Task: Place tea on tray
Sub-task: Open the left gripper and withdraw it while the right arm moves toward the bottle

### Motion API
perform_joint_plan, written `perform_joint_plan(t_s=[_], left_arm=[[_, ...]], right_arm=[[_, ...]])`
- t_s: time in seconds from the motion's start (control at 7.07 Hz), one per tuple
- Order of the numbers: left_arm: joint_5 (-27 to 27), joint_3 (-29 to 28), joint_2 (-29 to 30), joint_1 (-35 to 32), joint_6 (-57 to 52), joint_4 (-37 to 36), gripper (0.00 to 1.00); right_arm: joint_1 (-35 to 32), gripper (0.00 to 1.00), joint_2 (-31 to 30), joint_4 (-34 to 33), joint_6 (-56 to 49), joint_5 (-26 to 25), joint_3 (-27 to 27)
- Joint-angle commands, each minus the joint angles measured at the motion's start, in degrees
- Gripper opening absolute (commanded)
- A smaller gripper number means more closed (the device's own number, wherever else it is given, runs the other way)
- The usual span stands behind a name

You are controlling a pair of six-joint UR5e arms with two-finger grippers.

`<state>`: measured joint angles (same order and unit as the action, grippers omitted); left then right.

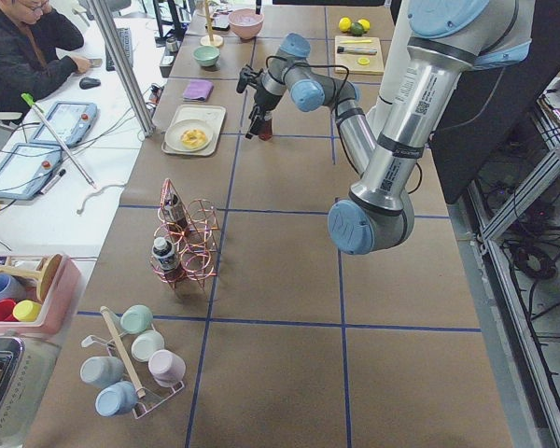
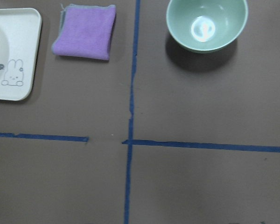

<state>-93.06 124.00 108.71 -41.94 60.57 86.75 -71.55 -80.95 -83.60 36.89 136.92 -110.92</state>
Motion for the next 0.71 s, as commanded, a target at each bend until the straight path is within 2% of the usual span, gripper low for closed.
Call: perform_joint_plan(t_s=[0.0,0.14,0.28,0.57], left_arm=[[-0.45,1.41,-9.27,-1.99,-5.18,-0.26,1.0],[-1.5,1.68,-14.79,-2.18,-6.33,0.78,1.0],[-1.42,1.51,-17.71,-2.27,-6.61,0.79,1.0],[-1.68,1.86,-22.29,-4.28,-11.69,2.36,1.0]], right_arm=[[8.31,1.0,6.21,-0.86,14.97,-2.53,-2.8],[11.75,1.0,9.99,-2.43,21.23,-3.06,-2.9],[14.75,1.0,15.68,-9.41,23.47,-3.76,-3.42],[22.21,1.0,26.68,-26.19,23.76,-15.75,-6.49]])
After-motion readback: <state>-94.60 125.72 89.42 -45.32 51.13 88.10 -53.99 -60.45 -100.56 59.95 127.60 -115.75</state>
